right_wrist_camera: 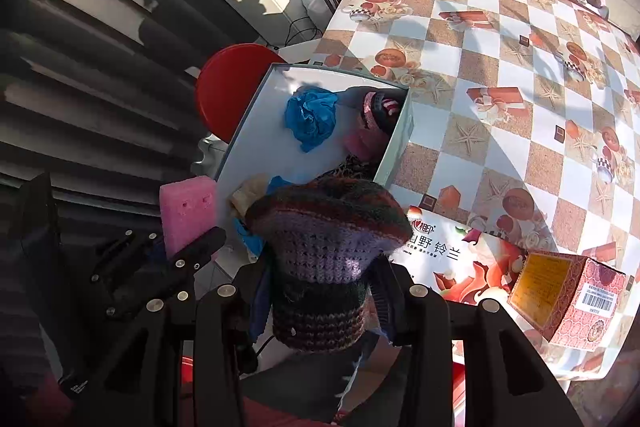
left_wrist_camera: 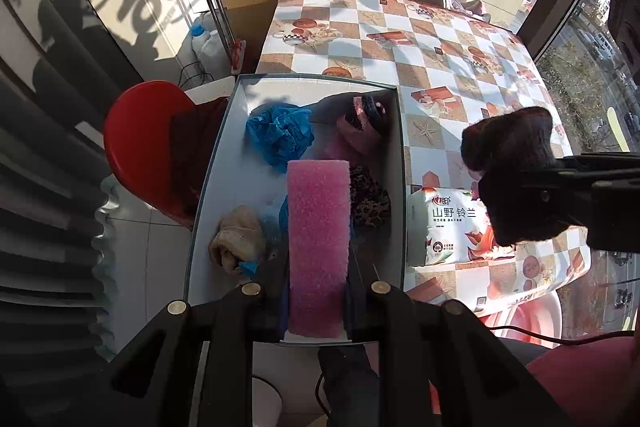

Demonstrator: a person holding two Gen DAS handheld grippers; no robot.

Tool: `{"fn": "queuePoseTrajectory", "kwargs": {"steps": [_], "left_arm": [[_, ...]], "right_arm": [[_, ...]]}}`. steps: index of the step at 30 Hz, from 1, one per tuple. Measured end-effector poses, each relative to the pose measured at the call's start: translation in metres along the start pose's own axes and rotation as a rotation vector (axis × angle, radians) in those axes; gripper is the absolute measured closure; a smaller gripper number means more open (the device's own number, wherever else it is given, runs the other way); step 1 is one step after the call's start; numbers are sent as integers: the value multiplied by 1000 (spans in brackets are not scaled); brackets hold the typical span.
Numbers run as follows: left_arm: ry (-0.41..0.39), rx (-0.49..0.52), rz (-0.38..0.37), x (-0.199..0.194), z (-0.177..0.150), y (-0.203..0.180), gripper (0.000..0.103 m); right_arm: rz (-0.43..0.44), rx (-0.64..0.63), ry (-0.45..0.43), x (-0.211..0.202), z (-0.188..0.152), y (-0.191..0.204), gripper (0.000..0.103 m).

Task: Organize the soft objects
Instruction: 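Carry the pink sponge and knitted hat over the white box, then open both tools to drop the sponge and hat into the box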

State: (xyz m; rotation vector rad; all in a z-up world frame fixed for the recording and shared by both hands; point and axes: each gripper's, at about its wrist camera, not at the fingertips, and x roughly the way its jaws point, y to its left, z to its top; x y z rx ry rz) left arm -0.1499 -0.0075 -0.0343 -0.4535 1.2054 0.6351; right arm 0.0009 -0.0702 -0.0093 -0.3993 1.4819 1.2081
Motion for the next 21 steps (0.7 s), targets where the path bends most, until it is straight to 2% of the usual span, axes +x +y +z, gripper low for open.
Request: {"fn": "queuePoseTrajectory", "kwargs": {"steps": [21], "left_arm": [[41, -55, 5, 15, 3, 18, 81]], "right_arm": [[-9, -61, 53, 19, 16, 16, 58]]}}
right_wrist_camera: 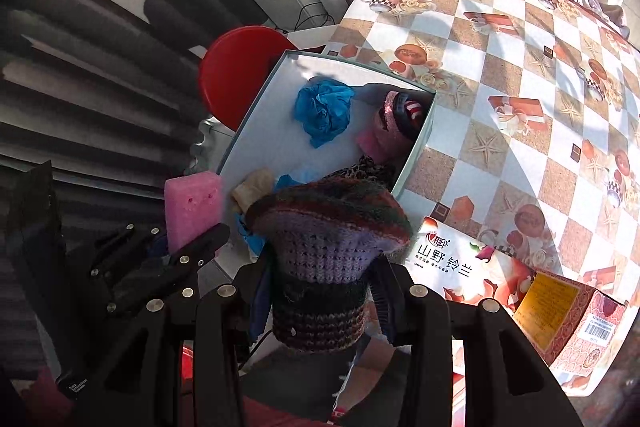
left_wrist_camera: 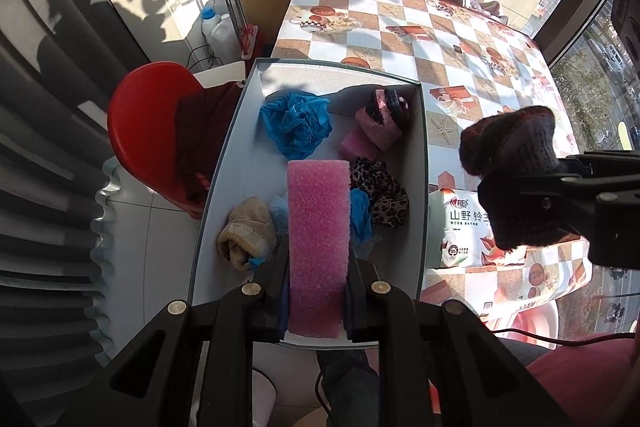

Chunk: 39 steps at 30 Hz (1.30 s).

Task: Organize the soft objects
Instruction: 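Open both tools to drop the sponge and hat into the box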

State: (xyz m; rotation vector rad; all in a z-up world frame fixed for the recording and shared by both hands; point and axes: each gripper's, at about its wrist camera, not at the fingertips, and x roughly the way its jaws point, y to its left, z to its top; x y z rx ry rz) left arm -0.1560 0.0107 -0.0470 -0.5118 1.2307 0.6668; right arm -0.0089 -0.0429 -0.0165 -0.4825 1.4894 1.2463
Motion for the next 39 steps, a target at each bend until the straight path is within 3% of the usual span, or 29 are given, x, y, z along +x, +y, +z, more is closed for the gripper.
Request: {"fn": "queuePoseTrajectory", "kwargs": {"steps": [26, 35, 36, 37, 38, 39], "left_arm": [[136, -93, 33, 66, 23, 19, 81], [134, -99, 38, 69, 20, 20, 80], [132, -100, 34, 68, 20, 21, 78], [130, -102, 33, 68, 20, 21, 64], [126, -108, 36, 67, 20, 21, 37], [113, -120, 41, 65, 19, 22, 23]], "right_arm": [[-71, -58, 64, 60, 38, 11, 58], [-83, -63, 75, 66, 43, 9, 58], [-80, -63, 77, 67, 44, 10, 58], [-76, -63, 80, 67, 44, 10, 58], [-71, -64, 84, 67, 44, 10, 57], [-65, -64, 88, 68, 44, 10, 51]]}}
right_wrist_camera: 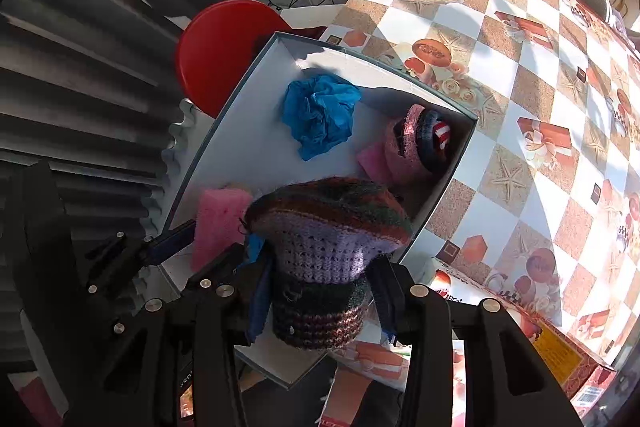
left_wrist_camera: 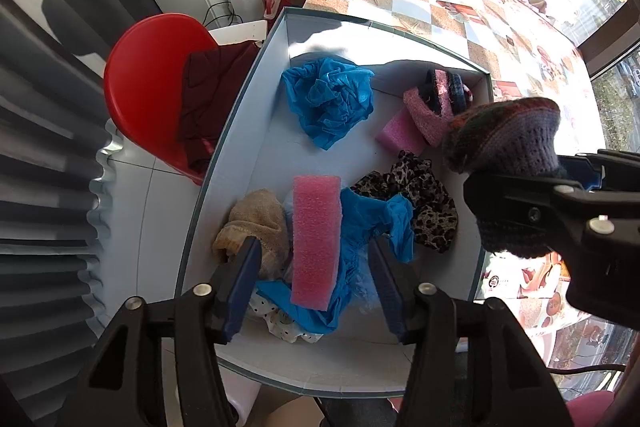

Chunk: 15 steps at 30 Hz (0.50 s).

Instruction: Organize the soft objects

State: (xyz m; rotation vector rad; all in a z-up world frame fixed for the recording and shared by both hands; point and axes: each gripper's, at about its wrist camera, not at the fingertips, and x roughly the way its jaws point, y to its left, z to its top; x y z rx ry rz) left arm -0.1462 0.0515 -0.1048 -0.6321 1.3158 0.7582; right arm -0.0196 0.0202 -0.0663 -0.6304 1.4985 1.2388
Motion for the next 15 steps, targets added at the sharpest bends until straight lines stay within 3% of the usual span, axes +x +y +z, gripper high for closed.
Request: {"fn": "queuePoseTrajectory", "kwargs": {"steps": [1, 3, 7, 8, 11, 15], "left_arm": [[-23, -17, 2, -3, -1, 2, 11], [-37, -27, -15, -6, -2, 5, 11], [-56, -3, -8, -12, -3, 5, 8], [-70, 10, 11, -16, -4, 4, 8], [-126, 17, 66, -31, -4, 2, 8], [-135, -5, 6, -46, -4, 8, 8]], "right_arm": [[6, -1, 0, -1, 0, 0, 45], [-2, -3, -16, -4, 0, 0, 13], [-20, -14, -37, -13, 1, 2, 11], [-27, -17, -40, -15, 1, 2, 0], [-60, -32, -72, -25, -1, 3, 0], [-79, -7, -91, -37, -6, 2, 0]]}}
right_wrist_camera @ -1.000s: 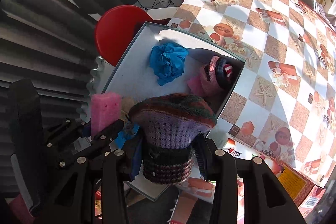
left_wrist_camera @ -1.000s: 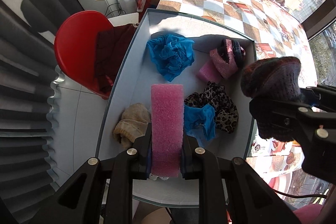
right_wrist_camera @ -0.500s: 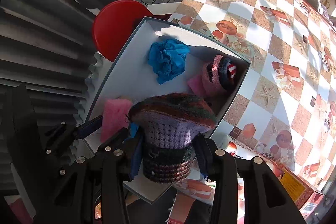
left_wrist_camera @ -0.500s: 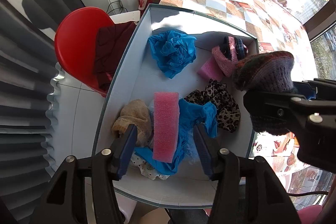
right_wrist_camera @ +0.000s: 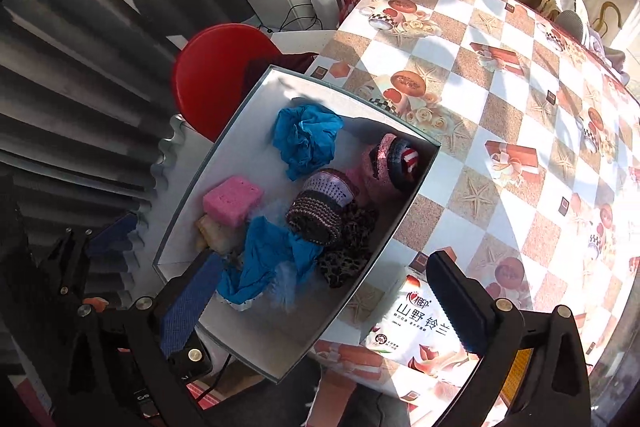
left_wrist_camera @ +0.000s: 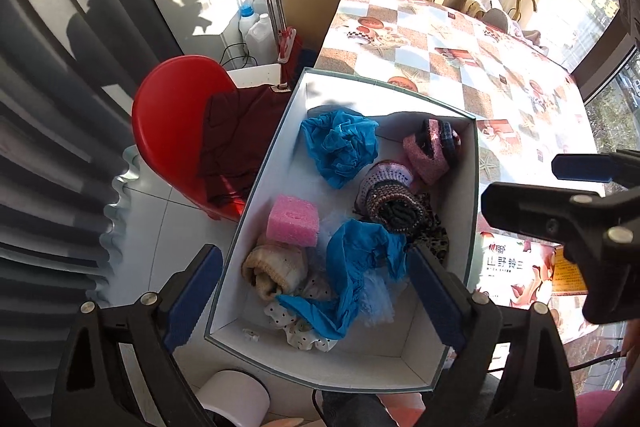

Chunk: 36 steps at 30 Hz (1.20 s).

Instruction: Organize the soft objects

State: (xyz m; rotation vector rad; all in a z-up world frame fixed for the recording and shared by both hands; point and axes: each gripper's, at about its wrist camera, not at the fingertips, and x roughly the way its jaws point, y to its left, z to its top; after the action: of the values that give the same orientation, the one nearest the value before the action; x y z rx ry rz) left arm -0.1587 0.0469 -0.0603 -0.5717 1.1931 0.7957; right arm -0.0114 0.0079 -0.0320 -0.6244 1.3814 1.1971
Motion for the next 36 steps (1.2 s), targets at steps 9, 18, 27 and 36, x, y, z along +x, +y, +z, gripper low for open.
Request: {"fn": "queuePoseTrajectory", "kwargs": {"steps": [9, 18, 27, 36], "left_arm": [[23, 19, 8, -10, -6, -3, 8], [19, 58, 17, -12, -12, -8, 8], [7, 74, 14, -14, -12, -5, 8], [6, 97, 2, -15, -15, -3, 8]], "right_arm": [[-36, 19, 0, -8, -14, 6, 0], [-93, 18, -11, -11, -18, 12, 0], [-119, 37, -13, -12, -23, 15, 0], [-137, 54, -16, -13, -28, 20, 0]]}}
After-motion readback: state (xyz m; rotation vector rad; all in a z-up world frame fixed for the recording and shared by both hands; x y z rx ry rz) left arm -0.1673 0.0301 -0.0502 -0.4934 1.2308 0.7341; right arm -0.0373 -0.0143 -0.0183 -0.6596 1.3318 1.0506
